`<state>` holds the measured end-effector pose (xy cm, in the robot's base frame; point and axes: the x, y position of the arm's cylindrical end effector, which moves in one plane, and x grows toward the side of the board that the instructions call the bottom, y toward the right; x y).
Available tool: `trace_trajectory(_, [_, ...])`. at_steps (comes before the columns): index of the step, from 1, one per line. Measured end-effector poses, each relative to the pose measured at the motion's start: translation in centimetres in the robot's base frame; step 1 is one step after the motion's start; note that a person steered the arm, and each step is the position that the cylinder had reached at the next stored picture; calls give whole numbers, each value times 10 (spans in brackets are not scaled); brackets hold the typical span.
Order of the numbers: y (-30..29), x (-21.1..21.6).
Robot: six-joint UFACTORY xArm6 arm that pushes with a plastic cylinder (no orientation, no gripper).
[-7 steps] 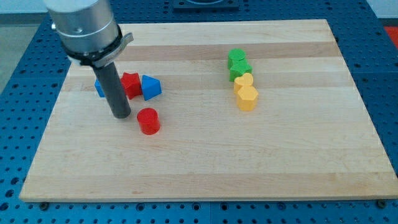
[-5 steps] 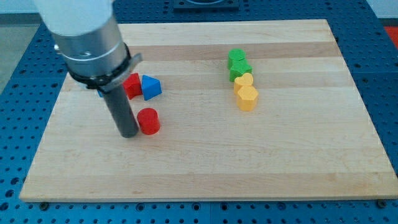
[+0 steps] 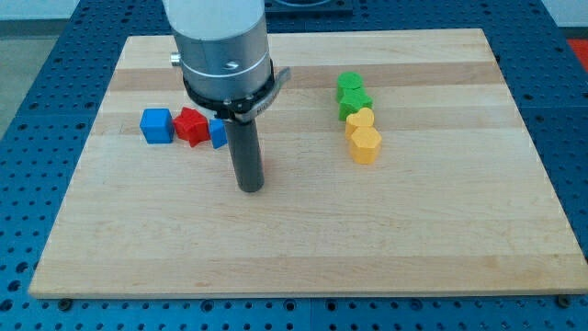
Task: Push red circle closer to the blue triangle
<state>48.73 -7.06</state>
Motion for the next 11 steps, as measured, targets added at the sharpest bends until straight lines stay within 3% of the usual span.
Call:
trace_trajectory(3, [0,-34])
trace_trajectory(5, [-1,-24])
trace_trajectory(11, [-19,-44])
